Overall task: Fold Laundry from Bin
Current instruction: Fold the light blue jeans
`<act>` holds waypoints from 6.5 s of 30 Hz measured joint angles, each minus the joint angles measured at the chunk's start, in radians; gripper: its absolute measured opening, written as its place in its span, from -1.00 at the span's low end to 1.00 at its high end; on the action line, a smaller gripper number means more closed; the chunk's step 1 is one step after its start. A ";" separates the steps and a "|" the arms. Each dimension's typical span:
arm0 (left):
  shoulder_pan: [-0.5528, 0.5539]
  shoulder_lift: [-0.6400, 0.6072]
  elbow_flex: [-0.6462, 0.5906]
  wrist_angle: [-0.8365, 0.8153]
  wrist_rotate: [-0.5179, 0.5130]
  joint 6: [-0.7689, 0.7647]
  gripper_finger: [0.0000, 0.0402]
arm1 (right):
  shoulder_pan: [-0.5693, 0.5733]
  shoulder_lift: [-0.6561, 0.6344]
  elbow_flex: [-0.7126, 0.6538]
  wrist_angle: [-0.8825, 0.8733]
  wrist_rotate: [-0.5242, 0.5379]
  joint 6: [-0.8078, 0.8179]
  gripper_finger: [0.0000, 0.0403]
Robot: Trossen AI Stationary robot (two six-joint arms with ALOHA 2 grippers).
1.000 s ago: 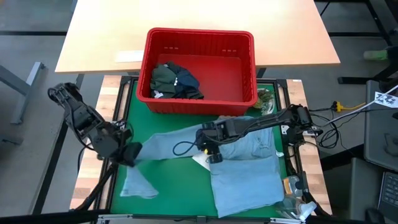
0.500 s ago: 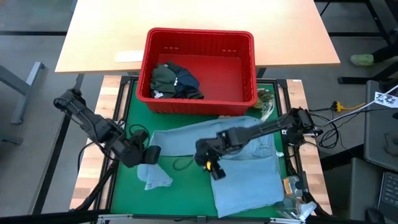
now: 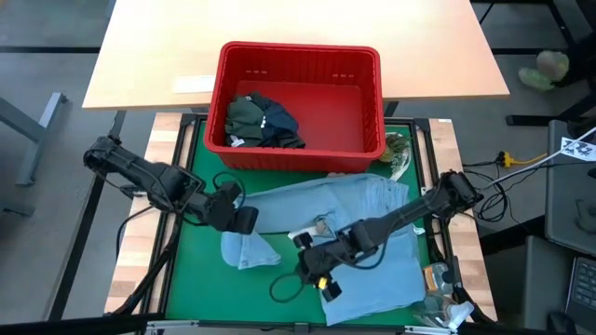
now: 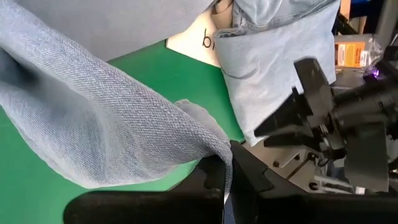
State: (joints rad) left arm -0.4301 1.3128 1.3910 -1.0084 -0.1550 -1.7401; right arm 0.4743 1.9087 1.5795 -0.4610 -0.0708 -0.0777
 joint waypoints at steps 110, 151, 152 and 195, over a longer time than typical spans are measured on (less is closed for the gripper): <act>-0.075 -0.003 -0.010 -0.577 -0.155 0.676 -0.42 | -0.241 -0.113 0.000 -0.046 0.495 0.352 -0.97; -0.246 -0.003 -0.764 0.246 -0.281 0.231 -0.44 | -0.259 -0.113 0.000 -0.166 0.452 0.440 -0.95; -0.246 -0.003 -0.775 0.263 -0.289 0.231 -0.44 | -0.259 -0.113 0.000 -0.166 0.452 0.440 -0.95; -0.153 0.101 -0.807 0.138 -0.356 0.064 -0.45 | -0.259 -0.112 -0.001 -0.116 0.417 0.440 -0.94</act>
State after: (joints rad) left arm -0.5826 1.4139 0.5835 -0.8707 -0.5107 -1.6762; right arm 0.2153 1.7969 1.5784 -0.5774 0.3466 0.3622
